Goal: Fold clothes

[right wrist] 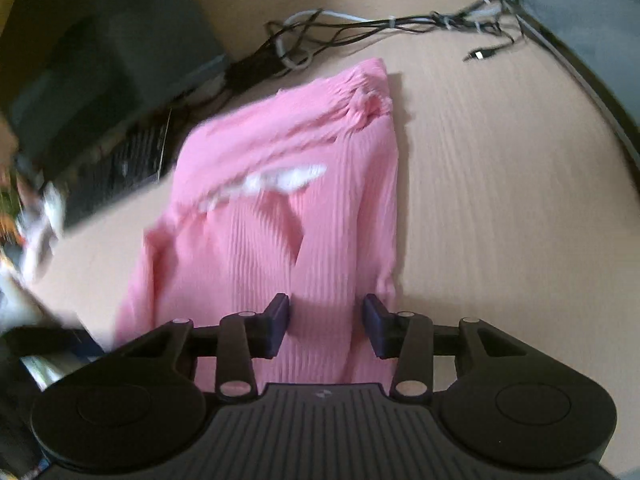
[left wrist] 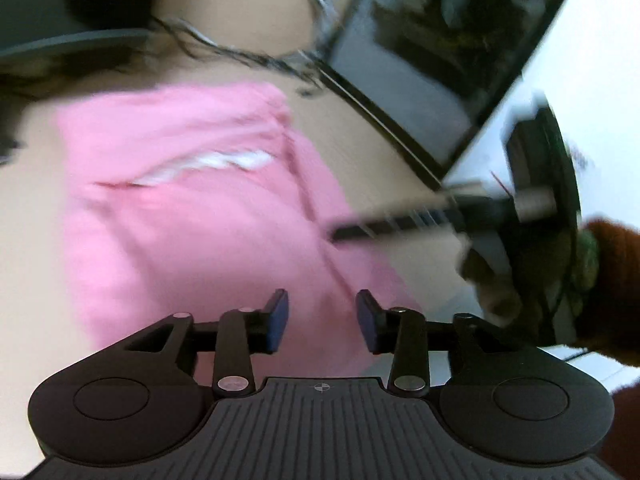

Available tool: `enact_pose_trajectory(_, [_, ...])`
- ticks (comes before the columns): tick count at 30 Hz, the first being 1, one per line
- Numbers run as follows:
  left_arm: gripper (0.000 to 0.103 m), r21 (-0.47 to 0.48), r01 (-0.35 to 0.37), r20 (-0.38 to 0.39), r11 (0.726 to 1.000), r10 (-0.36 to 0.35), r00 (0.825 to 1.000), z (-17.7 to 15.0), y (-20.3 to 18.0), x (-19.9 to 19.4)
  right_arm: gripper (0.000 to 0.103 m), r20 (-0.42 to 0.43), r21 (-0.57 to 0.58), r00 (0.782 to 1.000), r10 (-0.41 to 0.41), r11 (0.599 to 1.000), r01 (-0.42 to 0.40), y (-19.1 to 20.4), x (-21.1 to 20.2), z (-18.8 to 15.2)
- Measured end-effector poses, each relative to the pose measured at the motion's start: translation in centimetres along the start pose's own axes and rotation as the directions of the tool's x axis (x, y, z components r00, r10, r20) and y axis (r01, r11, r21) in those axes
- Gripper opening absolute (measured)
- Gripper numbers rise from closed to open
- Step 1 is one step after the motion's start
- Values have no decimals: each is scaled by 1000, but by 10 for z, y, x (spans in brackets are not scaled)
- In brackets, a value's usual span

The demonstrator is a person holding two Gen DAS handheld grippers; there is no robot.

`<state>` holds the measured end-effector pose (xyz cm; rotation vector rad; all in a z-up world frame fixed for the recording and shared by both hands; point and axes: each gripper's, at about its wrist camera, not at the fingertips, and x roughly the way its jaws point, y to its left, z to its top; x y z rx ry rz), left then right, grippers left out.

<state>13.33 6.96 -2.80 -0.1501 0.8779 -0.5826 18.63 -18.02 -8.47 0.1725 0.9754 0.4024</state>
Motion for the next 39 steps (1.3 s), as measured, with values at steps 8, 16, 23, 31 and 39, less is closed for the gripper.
enact_pose_trajectory(8, [31, -139, -262, 22, 955, 267, 963, -18, 50, -19, 16, 55, -231, 993, -100, 967, 110, 30, -20, -42])
enact_pose_trajectory(16, [31, -52, -166, 23, 985, 167, 986, -27, -1, 24, 7, 55, -370, 997, -49, 927, 66, 46, -22, -46])
enact_pose_trajectory(23, [45, -66, -191, 62, 979, 196, 979, -40, -24, 7, 8, -21, -358, 1000, 18, 934, -25, 37, -21, -53])
enact_pose_trajectory(31, [82, 126, -482, 146, 867, 464, 874, -57, -53, 10, 9, -7, -366, 999, 43, 930, -43, 35, -22, -60])
enact_pose_trajectory(39, [53, 124, -573, 138, 810, 558, 818, -68, -41, 21, 9, 22, -343, 997, 72, 937, -60, 29, -23, -65])
